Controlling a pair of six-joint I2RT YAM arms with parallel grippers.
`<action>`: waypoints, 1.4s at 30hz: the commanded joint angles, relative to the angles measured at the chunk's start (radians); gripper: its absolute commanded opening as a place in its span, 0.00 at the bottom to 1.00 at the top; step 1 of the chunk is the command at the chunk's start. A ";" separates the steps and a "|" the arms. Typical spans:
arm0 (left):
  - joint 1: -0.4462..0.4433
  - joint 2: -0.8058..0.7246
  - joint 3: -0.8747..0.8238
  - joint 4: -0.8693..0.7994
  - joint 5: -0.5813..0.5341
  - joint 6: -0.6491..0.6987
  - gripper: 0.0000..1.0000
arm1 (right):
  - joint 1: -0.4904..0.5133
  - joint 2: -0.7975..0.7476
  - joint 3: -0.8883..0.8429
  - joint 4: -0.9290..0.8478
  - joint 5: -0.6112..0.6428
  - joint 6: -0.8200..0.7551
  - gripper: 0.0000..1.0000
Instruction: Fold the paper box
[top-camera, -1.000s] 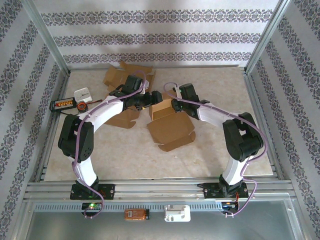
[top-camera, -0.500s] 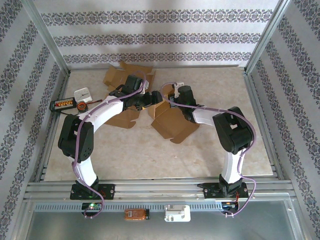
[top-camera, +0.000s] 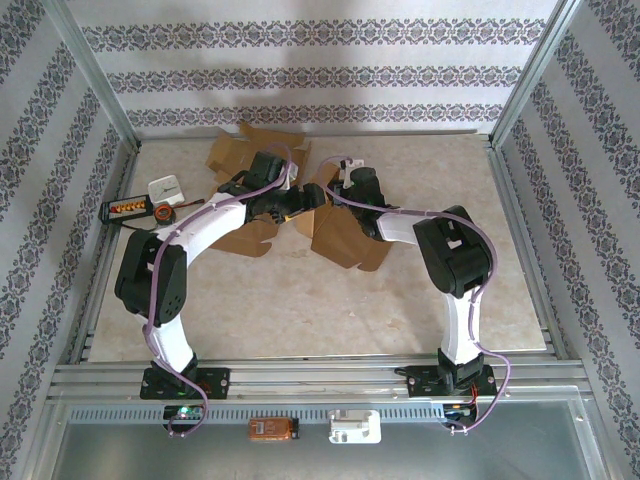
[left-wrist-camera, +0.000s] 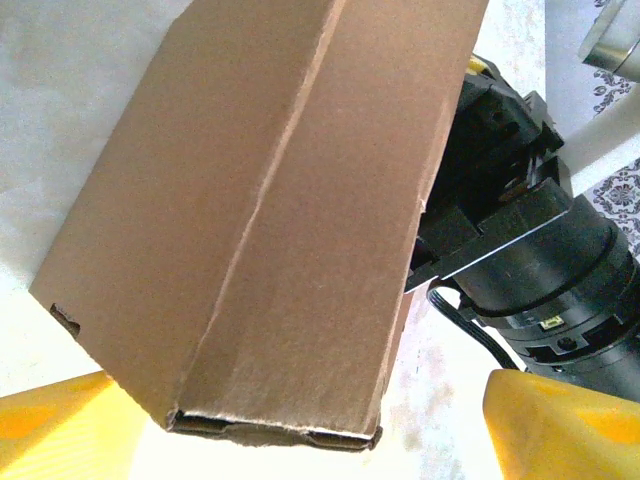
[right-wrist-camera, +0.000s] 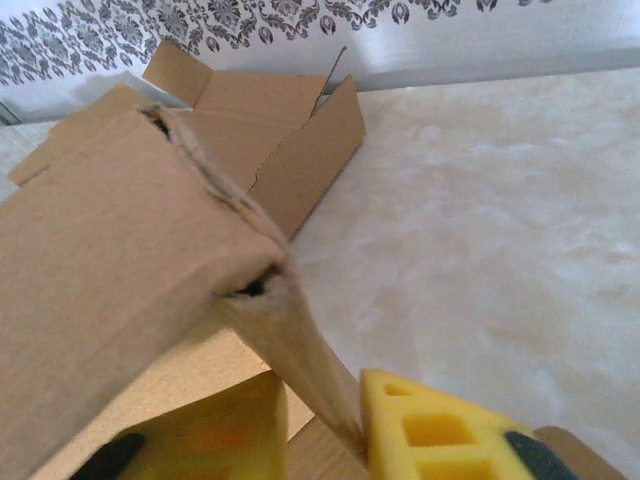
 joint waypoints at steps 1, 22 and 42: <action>-0.015 -0.037 -0.010 0.102 0.021 0.013 0.87 | 0.046 0.034 -0.031 -0.108 -0.138 0.059 0.16; 0.058 -0.146 -0.161 0.073 -0.104 -0.001 0.89 | 0.220 -0.311 -0.346 -0.300 0.375 -0.070 0.28; 0.058 -0.162 -0.167 0.063 -0.106 0.016 0.89 | 0.151 -0.184 -0.247 -0.110 0.326 -0.181 0.39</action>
